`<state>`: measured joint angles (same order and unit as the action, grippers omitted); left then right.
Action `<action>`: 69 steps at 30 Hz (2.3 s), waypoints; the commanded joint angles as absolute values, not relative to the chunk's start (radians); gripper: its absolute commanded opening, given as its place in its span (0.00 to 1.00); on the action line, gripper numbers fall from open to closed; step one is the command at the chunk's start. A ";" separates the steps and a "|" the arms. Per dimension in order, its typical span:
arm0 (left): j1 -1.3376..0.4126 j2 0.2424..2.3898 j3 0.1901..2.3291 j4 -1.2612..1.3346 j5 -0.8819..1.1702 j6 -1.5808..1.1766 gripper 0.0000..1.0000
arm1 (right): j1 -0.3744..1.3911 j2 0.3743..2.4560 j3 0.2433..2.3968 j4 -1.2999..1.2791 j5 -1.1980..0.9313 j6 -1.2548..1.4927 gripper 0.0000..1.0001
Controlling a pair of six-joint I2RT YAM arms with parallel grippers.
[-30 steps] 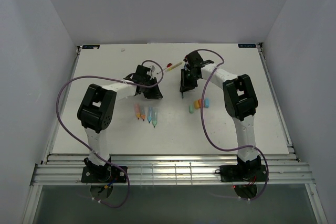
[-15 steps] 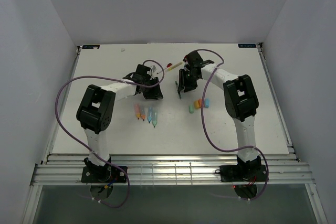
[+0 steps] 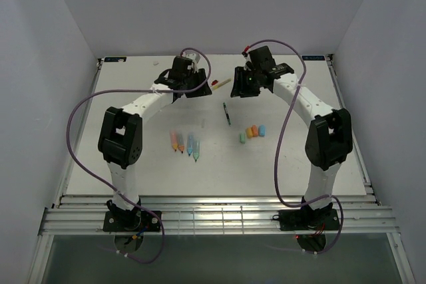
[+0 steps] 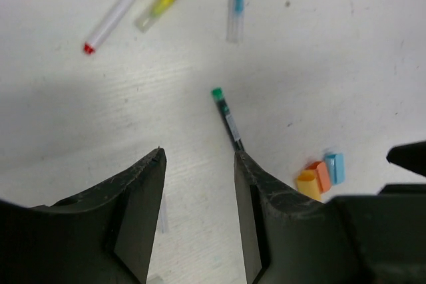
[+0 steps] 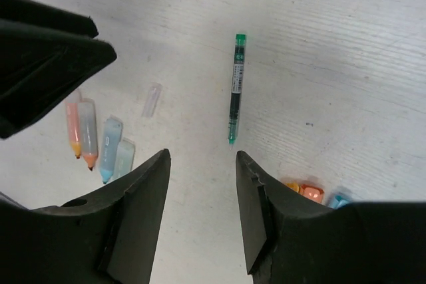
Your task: Open the pen caps
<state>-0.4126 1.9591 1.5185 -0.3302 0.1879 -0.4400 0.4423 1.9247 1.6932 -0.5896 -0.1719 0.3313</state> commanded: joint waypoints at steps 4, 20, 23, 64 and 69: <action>-0.414 1.985 1.644 -0.239 0.132 -0.432 0.56 | 0.411 1.834 1.666 -0.634 -0.088 0.302 0.53; -0.420 1.571 1.158 0.118 0.032 -0.532 0.56 | 0.399 2.345 2.181 -0.555 0.094 0.250 0.62; -0.420 1.536 1.128 0.135 0.031 -0.526 0.56 | 0.400 2.381 2.148 -0.520 0.092 0.255 0.59; -0.423 1.292 0.795 0.230 0.103 -0.635 0.55 | 0.483 2.387 1.839 -0.433 0.215 0.514 0.08; -0.423 1.292 0.813 0.163 0.231 -0.604 0.55 | 0.483 2.270 1.669 -0.302 0.196 0.526 0.08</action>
<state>-0.4210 1.3373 0.8013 0.2012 0.1242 -0.6186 0.4835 2.3035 1.7847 -0.2825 0.2100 0.5079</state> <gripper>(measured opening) 0.553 0.206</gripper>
